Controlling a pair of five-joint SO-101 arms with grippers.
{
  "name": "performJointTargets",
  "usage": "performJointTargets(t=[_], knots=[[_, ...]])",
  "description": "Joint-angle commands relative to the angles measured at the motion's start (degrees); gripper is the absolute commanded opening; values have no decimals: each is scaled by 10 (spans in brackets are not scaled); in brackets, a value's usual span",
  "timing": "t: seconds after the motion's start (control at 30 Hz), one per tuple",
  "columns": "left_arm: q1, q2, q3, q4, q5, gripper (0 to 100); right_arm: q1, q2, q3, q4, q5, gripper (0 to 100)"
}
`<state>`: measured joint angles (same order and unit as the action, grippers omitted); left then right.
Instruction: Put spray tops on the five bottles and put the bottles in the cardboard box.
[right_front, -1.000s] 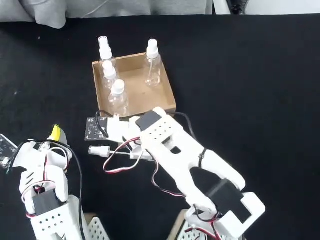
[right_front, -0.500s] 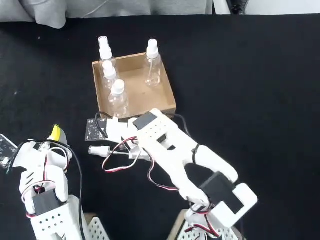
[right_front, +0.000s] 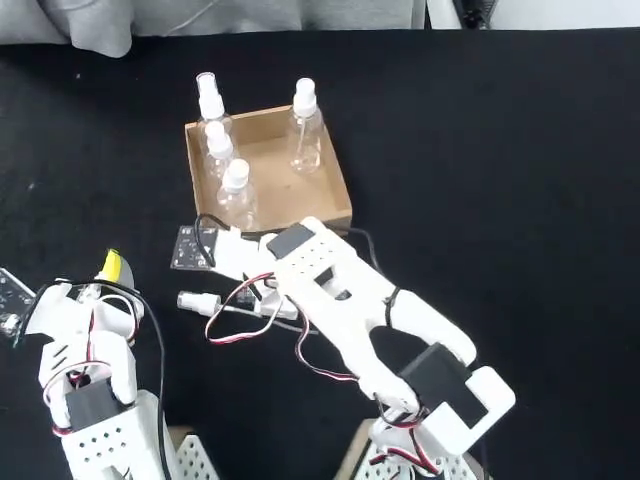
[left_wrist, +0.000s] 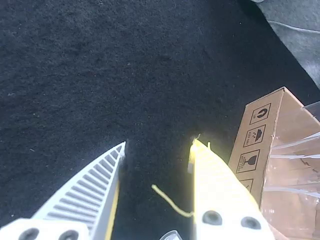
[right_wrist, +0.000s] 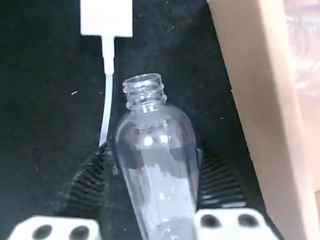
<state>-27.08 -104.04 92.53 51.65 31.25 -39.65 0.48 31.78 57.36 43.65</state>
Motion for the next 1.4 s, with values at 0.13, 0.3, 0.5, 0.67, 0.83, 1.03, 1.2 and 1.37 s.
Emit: performJointTargets(t=[0.13, 0.3, 0.5, 0.67, 0.83, 1.03, 1.2, 1.37], knots=[[-2, -5, -28, -15, -4, 189, 3, -8, -32, 40, -14, 75], [-1, -5, -28, -15, -4, 189, 4, -31, -32, 61, -16, 75], [-1, -5, -28, -15, -4, 189, 4, -43, -26, 61, -57, 75], [-1, -5, -27, -15, -4, 189, 2, -42, -26, 78, -60, 98], [-1, -5, -27, -15, -4, 189, 1, -42, -25, 90, -52, 229], [-1, -5, -27, -15, -4, 190, 1, -42, 14, 69, 25, 223], [-1, -5, -27, -15, -4, 190, 4, -43, 23, 61, 46, 226], [-1, -5, -27, -15, -4, 190, 4, -43, 24, 61, 46, 224]])
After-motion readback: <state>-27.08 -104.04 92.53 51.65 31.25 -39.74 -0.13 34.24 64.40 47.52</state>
